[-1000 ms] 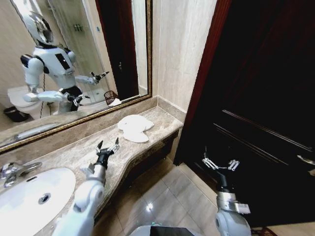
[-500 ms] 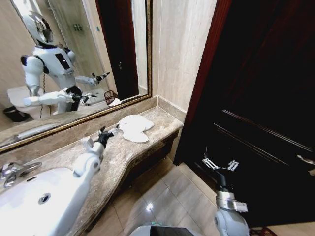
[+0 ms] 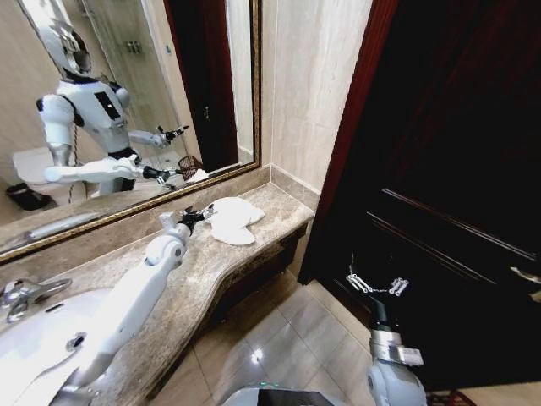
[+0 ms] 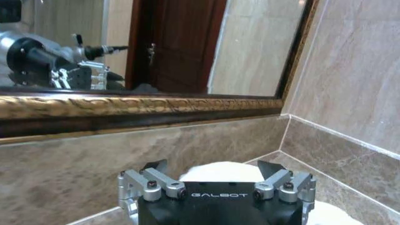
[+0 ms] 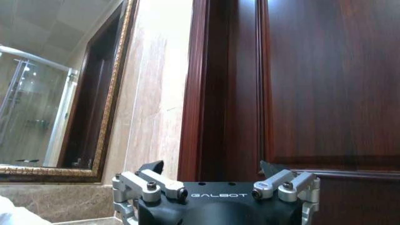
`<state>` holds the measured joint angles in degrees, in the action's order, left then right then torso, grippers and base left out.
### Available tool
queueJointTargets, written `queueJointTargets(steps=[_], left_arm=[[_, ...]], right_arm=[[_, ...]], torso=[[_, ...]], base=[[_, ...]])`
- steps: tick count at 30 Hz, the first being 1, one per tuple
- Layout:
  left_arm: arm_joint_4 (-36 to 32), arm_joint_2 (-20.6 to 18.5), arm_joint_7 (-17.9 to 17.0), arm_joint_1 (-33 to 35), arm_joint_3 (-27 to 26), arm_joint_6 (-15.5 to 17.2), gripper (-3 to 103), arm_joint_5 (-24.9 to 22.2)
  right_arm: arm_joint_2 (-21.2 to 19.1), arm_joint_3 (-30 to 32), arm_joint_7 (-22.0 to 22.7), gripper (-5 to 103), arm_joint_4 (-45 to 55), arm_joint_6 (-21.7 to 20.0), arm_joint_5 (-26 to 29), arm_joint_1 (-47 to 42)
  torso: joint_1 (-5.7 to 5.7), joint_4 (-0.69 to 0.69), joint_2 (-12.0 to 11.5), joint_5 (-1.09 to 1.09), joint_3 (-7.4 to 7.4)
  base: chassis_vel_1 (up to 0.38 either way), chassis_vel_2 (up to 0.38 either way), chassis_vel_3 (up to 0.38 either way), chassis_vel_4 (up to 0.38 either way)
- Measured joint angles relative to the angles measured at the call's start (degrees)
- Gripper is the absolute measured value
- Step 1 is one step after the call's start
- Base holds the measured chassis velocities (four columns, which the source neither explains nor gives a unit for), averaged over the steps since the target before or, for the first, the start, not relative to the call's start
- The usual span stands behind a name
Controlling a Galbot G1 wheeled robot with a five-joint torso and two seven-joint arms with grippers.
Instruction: Discard the used towel into the hamper.
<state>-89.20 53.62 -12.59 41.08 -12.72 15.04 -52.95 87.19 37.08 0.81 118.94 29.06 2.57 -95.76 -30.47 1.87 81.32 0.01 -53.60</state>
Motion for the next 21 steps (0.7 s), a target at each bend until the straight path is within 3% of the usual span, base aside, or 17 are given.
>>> queueJointTargets(steps=[11, 17, 21], left_arm=[[7.9, 2.7, -0.7, -6.8, 6.6, 0.2, 98, -1.1], [13.8, 3.2, -1.1, -11.3, 9.2, 1.7, 98, -6.6], [15.3, 3.4, -0.8, -12.7, 10.0, 2.6, 99, -7.8]], right_arm=[[0.0, 0.1, 0.2, 100, -0.7, -0.2, 0.3, 0.3], [0.3, 0.3, 0.1, 100, -1.6, 0.0, 1.0, 0.3], [0.3, 0.5, 0.1, 100, -2.0, 0.2, 1.2, 0.5]], torso=[[0.0, 0.01, 0.0, -0.01, 0.0], [0.0, 0.01, 0.0, 0.0, 0.0], [0.0, 0.01, 0.0, 0.0, 0.0]], base=[[0.0, 0.0, 0.0, 0.0], [0.0, 0.0, 0.0, 0.0], [0.0, 0.0, 0.0, 0.0]])
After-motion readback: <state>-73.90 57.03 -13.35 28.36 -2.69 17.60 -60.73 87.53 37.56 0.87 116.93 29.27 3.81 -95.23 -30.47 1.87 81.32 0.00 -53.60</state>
